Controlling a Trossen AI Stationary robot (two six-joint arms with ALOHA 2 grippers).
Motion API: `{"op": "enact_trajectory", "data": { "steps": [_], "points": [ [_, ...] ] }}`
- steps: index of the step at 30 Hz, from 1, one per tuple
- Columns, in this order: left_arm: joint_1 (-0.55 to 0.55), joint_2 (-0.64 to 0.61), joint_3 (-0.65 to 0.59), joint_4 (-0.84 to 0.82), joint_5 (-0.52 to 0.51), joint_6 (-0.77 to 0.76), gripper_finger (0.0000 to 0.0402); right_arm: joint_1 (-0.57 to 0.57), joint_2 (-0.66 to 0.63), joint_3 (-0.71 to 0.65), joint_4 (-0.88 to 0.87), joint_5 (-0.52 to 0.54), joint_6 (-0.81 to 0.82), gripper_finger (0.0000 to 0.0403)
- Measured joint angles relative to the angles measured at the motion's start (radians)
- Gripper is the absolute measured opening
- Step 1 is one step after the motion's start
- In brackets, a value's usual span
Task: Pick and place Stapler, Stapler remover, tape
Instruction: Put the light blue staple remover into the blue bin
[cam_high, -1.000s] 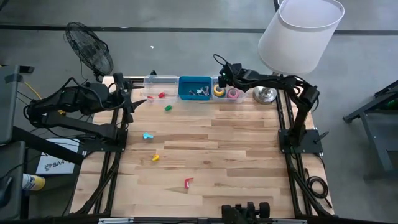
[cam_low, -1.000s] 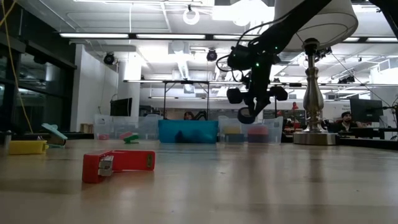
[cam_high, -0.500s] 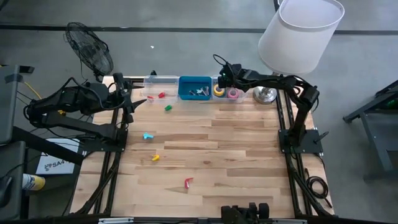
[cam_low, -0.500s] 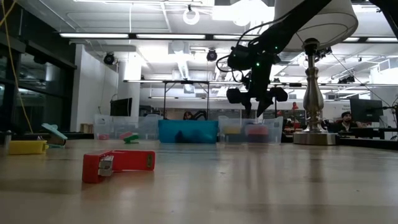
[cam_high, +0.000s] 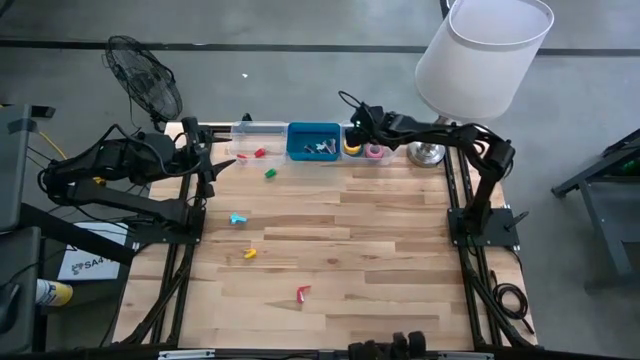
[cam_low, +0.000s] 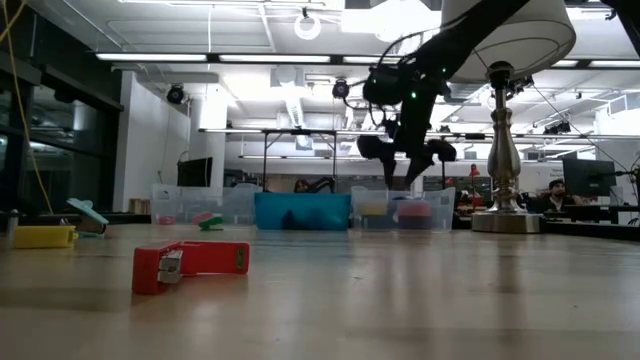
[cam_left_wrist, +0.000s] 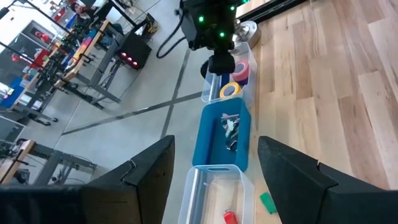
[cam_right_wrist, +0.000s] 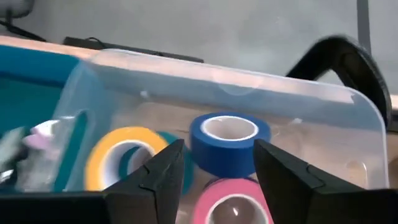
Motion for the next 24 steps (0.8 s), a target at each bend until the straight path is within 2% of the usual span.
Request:
{"op": "enact_trajectory", "data": {
  "steps": [7,13,24],
  "points": [
    [0.0,0.0,0.0,-0.012,-0.006,-0.024,0.0227,0.079,-0.076,0.0,0.061,0.054,-0.072,0.0181],
    [0.0,0.0,0.0,-0.059,-0.019,-0.072,0.0227,0.17,-0.137,0.0,0.08,0.055,-0.133,0.0181],
    [0.0,0.001,0.0,-0.277,-0.019,-0.326,0.0227,0.349,-0.232,0.0,0.076,0.006,-0.24,0.0181]
  ]
}}
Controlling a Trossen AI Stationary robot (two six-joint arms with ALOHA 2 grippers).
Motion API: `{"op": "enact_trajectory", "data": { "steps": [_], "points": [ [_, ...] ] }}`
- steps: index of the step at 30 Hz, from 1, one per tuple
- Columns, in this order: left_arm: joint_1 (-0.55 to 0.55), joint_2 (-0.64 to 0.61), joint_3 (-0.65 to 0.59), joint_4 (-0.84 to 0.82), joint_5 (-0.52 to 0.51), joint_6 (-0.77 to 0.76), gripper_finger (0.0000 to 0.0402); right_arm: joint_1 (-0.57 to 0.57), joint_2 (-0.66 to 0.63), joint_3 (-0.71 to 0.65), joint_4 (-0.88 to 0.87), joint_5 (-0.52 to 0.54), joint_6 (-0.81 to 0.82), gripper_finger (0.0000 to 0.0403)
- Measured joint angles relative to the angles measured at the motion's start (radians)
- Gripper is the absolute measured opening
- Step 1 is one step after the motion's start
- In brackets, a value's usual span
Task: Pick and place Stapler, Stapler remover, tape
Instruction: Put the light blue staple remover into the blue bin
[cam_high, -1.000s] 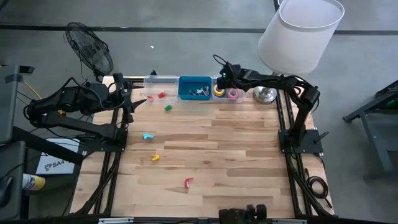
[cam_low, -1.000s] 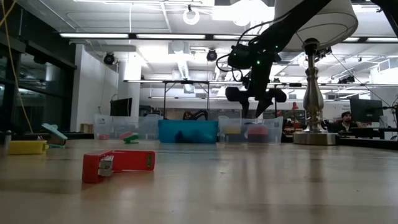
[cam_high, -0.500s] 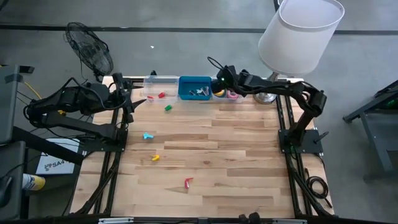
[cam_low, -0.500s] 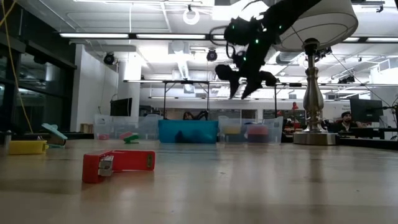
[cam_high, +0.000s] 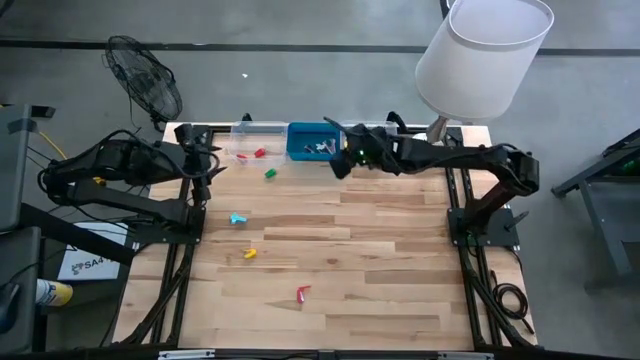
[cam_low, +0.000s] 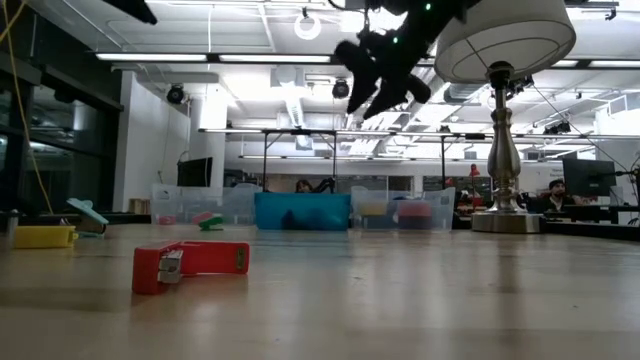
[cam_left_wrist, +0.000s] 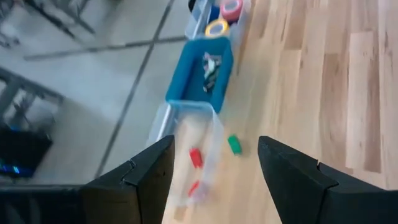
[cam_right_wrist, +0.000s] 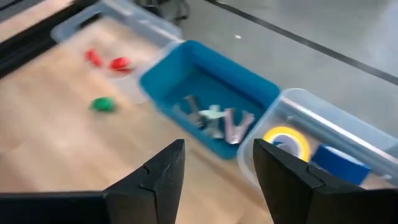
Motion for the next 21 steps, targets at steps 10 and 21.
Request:
{"op": "enact_trajectory", "data": {
  "steps": [10,21],
  "points": [
    [0.0,0.005,-0.11,-0.06,0.039,-0.213,0.0227,0.157,-0.049,0.0,-0.023,-0.055,-0.05,0.0181],
    [0.0,0.027,-0.342,-0.059,0.307,-0.486,0.0227,0.329,-0.056,0.0,-0.091,-0.052,-0.05,0.0181]
  ]
}}
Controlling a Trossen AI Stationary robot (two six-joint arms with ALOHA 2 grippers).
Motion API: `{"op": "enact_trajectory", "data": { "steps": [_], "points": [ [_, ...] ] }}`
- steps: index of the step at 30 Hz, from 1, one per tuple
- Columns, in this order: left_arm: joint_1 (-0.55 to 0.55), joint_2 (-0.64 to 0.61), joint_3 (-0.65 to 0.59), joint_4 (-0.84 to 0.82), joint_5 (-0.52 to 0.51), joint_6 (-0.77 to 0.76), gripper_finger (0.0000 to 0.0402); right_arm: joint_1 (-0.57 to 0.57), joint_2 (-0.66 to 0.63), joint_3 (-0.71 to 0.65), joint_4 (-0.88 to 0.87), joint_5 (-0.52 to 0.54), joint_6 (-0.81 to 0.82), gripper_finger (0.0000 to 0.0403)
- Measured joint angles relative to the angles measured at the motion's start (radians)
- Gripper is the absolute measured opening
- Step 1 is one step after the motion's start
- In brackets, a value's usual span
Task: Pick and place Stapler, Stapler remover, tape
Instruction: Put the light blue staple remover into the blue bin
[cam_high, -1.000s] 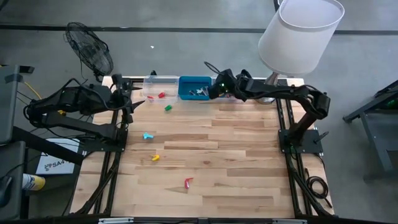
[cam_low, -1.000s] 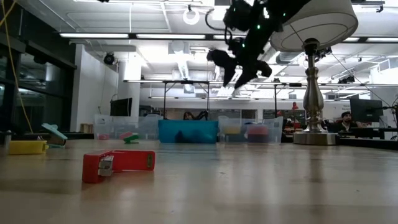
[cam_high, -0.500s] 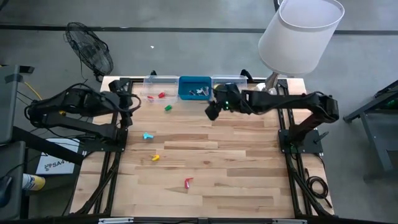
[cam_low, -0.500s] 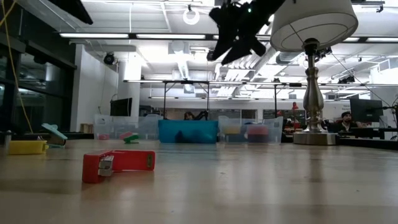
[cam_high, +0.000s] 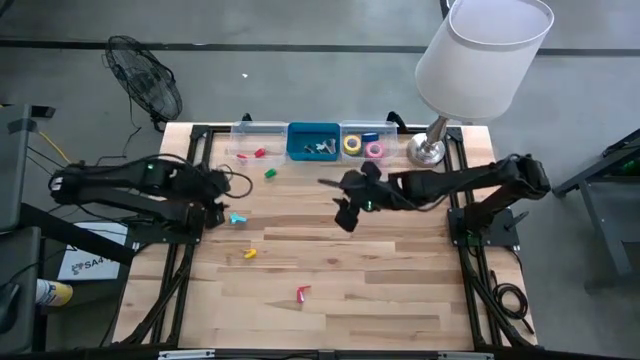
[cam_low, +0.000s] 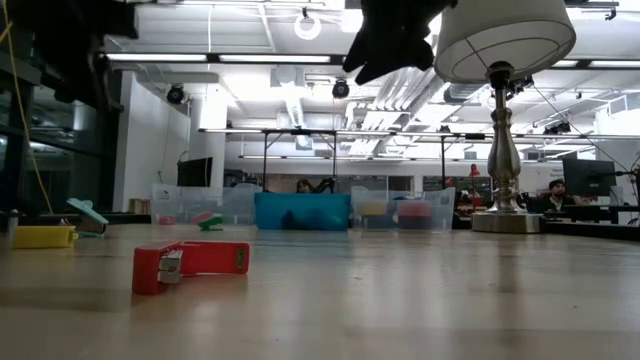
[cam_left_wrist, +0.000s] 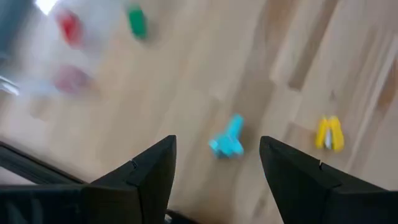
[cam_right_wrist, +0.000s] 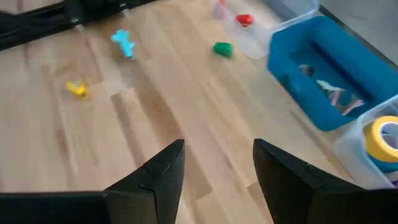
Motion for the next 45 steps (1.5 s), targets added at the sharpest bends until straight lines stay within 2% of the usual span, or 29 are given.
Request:
{"op": "enact_trajectory", "data": {
  "steps": [4,9,18,27,35,45],
  "points": [
    [0.0,0.025,-0.078,0.016,0.097,-0.052,0.0227,0.049,0.0,0.0,-0.001,0.014,0.0,0.0181],
    [0.0,0.07,-0.134,0.063,0.109,-0.065,0.0227,0.091,0.0,0.0,-0.005,0.044,0.0,0.0181],
    [0.0,0.192,-0.171,0.169,0.107,0.209,0.0227,0.12,0.0,0.0,-0.005,0.041,-0.018,0.0181],
    [0.0,0.388,-0.176,0.301,0.109,0.423,0.0227,0.117,0.0,0.0,-0.007,0.042,-0.026,0.0181],
    [0.0,0.557,-0.176,0.313,0.149,0.513,0.0227,0.117,0.0,0.0,-0.017,0.044,-0.026,0.0181],
    [0.0,0.708,-0.174,0.314,0.168,0.528,0.0225,0.117,0.0,0.0,-0.02,0.045,-0.026,0.0181]
  ]
}}
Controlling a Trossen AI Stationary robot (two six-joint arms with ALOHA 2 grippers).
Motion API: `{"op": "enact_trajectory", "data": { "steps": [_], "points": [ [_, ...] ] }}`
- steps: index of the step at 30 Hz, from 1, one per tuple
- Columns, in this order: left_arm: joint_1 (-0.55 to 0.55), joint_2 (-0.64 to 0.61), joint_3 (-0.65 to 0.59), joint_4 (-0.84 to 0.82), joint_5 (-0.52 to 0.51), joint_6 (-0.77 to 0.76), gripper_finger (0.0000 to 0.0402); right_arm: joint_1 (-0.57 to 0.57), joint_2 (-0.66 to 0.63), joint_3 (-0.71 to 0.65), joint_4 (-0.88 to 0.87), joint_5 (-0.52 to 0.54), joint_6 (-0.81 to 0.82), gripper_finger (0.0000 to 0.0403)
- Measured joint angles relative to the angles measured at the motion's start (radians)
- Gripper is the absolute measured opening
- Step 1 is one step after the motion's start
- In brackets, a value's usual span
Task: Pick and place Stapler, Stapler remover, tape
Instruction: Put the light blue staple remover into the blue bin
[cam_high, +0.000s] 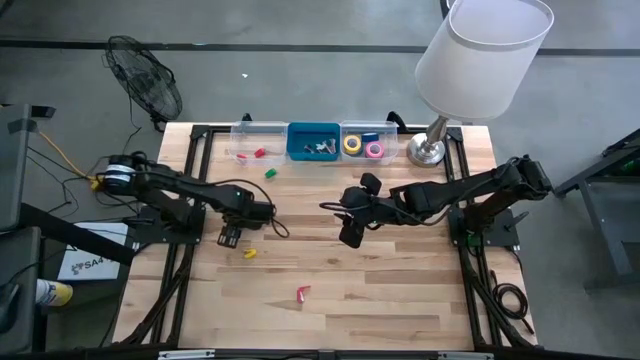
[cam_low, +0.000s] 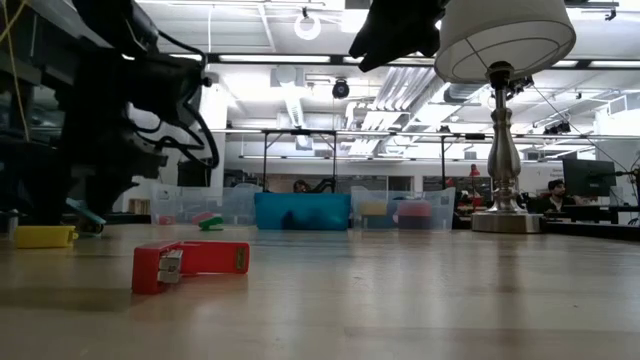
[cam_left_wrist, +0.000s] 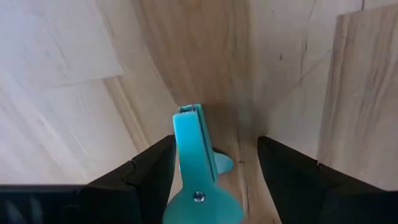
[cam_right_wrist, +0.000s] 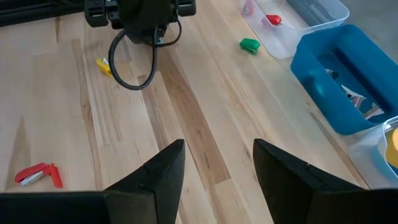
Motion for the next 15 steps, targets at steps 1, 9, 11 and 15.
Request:
{"op": "enact_trajectory", "data": {
  "steps": [1,9,11,15],
  "points": [
    [0.0,0.007,0.001,-0.001,0.007,0.0,0.0221,0.0,0.0,0.0,0.0,0.001,0.0,0.0181],
    [0.0,0.015,0.001,-0.004,0.021,-0.019,0.0146,0.0,0.0,0.0,-0.004,0.011,0.0,0.0181],
    [0.0,0.016,0.001,-0.004,0.022,-0.019,0.0124,0.0,0.0,0.0,-0.005,0.011,0.0,0.0181],
    [0.0,0.016,0.001,-0.004,0.025,-0.023,0.0098,0.0,0.0,0.0,-0.005,0.011,0.0,0.0181]
  ]
}}
